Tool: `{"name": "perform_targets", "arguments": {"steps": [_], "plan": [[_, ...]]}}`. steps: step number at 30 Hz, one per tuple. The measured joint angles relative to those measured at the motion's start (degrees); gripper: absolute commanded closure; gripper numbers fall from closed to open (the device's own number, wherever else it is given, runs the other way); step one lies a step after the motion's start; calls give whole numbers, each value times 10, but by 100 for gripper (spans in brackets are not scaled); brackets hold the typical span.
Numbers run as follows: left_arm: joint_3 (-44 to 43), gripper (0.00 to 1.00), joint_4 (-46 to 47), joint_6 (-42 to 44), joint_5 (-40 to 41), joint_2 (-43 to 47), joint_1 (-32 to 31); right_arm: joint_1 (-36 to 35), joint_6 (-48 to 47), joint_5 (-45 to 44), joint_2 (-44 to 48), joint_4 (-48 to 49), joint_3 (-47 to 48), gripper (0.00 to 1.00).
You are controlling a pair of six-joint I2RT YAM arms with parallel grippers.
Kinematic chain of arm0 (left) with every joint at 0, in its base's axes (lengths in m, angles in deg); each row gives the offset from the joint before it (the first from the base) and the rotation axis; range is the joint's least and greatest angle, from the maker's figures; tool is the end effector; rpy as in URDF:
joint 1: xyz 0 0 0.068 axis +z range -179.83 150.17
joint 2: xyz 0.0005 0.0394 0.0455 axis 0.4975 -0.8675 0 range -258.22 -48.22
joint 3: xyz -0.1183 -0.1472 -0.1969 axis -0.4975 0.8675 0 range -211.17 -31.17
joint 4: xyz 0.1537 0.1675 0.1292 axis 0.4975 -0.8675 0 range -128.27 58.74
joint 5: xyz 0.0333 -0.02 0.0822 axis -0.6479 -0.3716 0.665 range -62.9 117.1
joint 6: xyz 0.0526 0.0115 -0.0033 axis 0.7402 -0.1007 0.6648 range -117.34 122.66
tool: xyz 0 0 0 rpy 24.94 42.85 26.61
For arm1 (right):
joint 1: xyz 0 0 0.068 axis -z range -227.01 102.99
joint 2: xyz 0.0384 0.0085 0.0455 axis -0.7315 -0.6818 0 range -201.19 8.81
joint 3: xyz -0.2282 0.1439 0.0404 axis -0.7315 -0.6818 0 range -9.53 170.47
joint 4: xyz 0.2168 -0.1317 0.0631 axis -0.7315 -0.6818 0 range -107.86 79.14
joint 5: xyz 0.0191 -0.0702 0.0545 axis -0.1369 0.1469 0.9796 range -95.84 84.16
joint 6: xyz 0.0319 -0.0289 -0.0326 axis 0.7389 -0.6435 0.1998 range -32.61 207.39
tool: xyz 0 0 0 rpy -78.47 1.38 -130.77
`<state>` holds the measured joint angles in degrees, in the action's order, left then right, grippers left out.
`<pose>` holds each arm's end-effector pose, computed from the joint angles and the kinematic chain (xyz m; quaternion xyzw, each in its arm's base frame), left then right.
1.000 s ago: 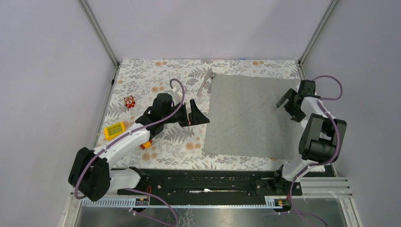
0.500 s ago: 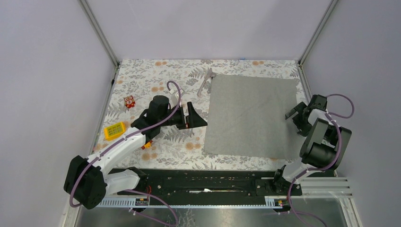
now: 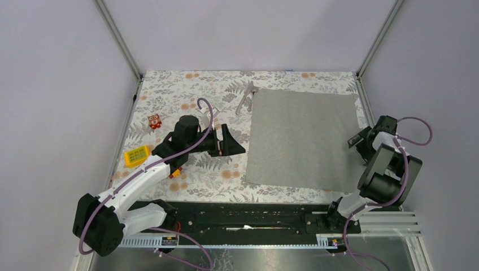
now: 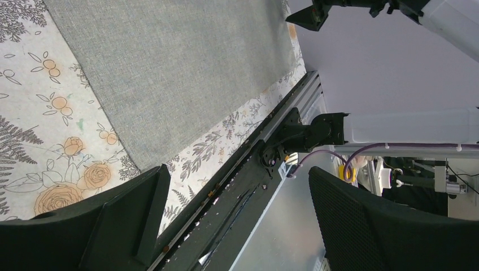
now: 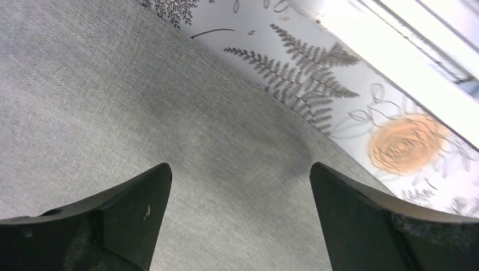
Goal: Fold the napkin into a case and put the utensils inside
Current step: Pick up the flattened napkin from the center of the board.
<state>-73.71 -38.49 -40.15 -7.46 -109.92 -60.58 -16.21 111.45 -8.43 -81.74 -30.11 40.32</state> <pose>0.1947 -0.1392 0.2762 0.0705 0.8234 -0.5035 0.2520 0.2587 -0.1561 0.1683 0.4500 0.8543 -0.0371 0.2575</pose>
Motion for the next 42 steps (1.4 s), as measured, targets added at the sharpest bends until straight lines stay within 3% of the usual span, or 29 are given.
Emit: {"name": "perform_targets", "arguments": {"steps": [9,10,14,16,21,27,30,42], "plan": [[0,1,-4,8,-16,0,0,2,26,-78,146,-78,-1,0],[0,1,-4,7,-19,0,0,9,35,-86,160,-89,-3,3],[0,1,-4,5,-31,6,0,71,75,-127,205,-132,-42,29],[2,1,-4,2,-33,21,0,90,94,-153,236,-154,-66,35],[14,1,0,-6,-40,68,0,92,122,-176,292,-194,-88,36],[15,1,0,-8,-42,76,-1,92,153,-192,216,-229,-81,22],[15,1,0,-8,-42,76,-1,92,158,-191,201,-230,-86,19],[15,1,0,-7,-43,63,-1,137,161,-156,209,-155,-163,26]]}}
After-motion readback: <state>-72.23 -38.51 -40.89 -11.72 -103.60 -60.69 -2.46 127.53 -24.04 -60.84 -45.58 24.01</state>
